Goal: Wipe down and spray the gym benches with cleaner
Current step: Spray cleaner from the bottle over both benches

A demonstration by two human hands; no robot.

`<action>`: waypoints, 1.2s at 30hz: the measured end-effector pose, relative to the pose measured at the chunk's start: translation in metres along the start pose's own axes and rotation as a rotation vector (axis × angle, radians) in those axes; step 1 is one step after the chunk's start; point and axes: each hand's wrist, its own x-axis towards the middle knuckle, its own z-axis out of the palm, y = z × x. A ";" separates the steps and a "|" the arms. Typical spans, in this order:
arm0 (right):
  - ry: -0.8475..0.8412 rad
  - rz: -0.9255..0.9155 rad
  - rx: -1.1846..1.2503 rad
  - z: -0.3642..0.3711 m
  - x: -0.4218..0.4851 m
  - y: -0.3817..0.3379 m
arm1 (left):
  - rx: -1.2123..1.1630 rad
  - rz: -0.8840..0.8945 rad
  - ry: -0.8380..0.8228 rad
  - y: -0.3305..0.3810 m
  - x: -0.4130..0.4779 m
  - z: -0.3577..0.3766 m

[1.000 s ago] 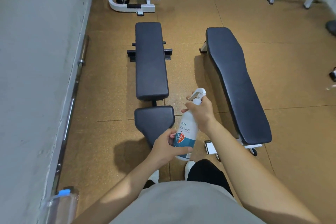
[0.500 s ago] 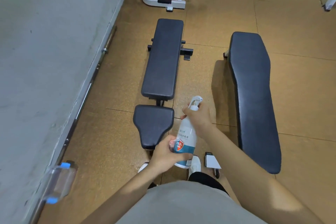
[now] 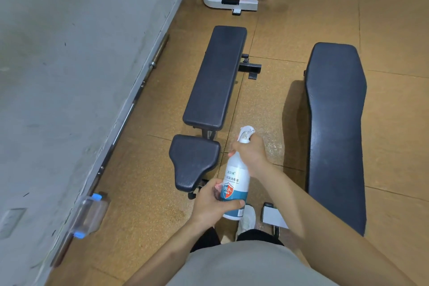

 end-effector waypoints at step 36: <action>-0.106 -0.147 -0.331 0.011 0.221 -0.220 | -0.292 0.003 -0.025 0.186 0.236 -0.003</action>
